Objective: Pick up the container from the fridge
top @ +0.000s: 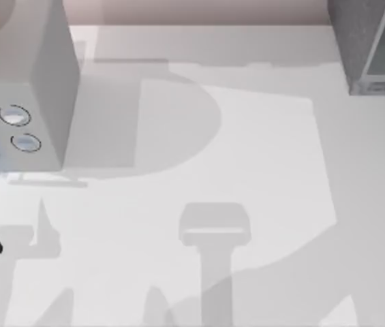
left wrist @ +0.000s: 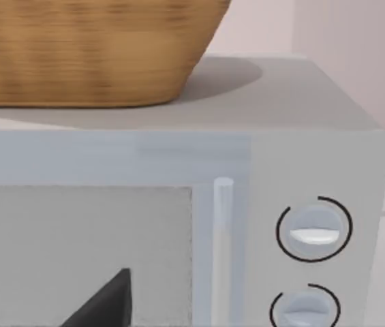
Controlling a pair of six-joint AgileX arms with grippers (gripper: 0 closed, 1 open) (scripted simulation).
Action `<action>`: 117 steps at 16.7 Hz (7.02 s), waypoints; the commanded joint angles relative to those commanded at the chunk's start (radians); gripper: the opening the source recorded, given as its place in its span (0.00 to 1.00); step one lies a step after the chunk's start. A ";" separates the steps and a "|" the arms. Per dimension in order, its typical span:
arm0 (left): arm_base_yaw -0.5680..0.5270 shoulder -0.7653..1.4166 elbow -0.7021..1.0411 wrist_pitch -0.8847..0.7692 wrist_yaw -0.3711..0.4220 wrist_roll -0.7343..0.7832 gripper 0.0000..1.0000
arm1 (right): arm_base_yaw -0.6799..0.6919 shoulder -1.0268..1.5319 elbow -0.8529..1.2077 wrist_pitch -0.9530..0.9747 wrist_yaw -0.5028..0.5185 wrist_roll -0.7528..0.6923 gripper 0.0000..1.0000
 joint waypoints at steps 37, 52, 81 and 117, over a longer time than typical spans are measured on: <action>0.000 0.000 0.000 0.000 0.000 0.000 1.00 | 0.008 -0.077 0.111 -0.200 0.010 0.002 0.00; 0.000 0.000 0.000 0.000 0.000 0.000 1.00 | -0.041 -0.327 -0.311 -0.043 -0.043 0.005 0.00; 0.000 0.000 0.000 0.000 0.000 0.000 1.00 | 0.193 -2.135 -1.167 -0.983 0.197 -0.006 0.00; 0.000 0.000 0.000 0.000 0.000 0.000 1.00 | 0.870 -0.250 -0.299 0.009 0.861 0.006 0.00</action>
